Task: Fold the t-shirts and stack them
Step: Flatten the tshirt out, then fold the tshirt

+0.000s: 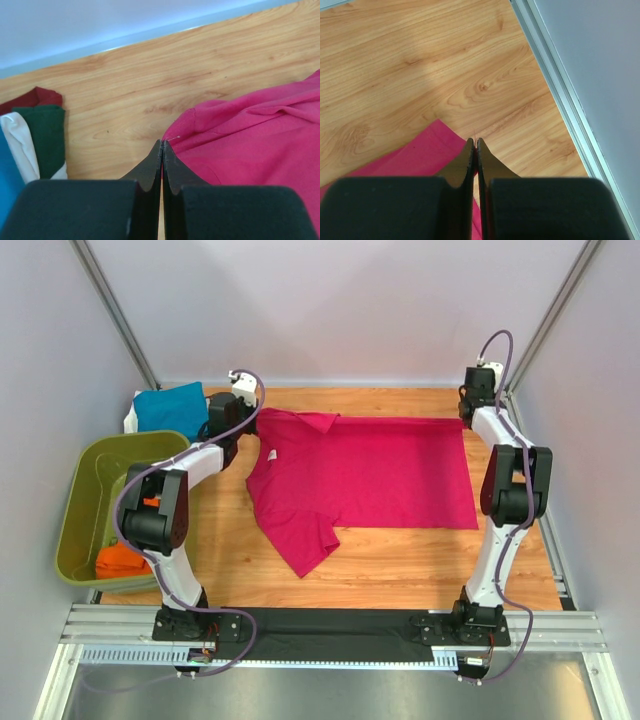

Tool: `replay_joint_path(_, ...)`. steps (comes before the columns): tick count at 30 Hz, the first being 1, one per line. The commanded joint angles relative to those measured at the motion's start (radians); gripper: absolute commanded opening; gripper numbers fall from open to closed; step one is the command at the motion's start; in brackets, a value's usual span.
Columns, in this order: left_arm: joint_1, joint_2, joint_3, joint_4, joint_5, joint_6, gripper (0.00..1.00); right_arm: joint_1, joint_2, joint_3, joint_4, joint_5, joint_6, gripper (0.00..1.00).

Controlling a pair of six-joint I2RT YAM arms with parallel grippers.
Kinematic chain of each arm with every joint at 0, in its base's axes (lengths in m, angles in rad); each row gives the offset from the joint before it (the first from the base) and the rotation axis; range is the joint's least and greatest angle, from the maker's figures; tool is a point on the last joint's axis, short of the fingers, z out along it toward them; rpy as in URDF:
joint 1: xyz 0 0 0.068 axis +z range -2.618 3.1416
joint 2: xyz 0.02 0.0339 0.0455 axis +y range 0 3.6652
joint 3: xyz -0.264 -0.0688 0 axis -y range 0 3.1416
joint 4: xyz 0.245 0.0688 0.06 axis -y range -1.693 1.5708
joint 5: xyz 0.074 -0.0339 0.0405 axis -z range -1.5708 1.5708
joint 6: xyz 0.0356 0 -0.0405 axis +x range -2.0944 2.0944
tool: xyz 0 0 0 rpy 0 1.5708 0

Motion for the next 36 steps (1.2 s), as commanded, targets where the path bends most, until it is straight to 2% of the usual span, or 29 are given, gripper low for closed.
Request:
replay_joint_path(1, 0.031, -0.038, 0.015, 0.086, -0.016, 0.072, 0.00, -0.026, -0.071, -0.017, 0.066, 0.027, 0.015, 0.00)
replay_joint_path(8, 0.033, -0.009, 0.029, 0.091, 0.002, 0.106, 0.00, -0.029, -0.067, -0.028, 0.075, 0.011, 0.018, 0.00)
replay_joint_path(22, 0.039, 0.143, 0.178, 0.079, 0.040, 0.081, 0.00, -0.037, 0.039, 0.108, 0.065, 0.008, -0.022, 0.00)
replay_joint_path(28, 0.039, 0.156, 0.170, 0.082, 0.068, 0.092, 0.00, -0.038, 0.062, 0.113, 0.068, -0.010, -0.020, 0.00)
replay_joint_path(36, 0.039, 0.117, 0.092, 0.134, 0.088, 0.143, 0.00, -0.038, 0.013, 0.014, 0.098, -0.025, -0.005, 0.00)
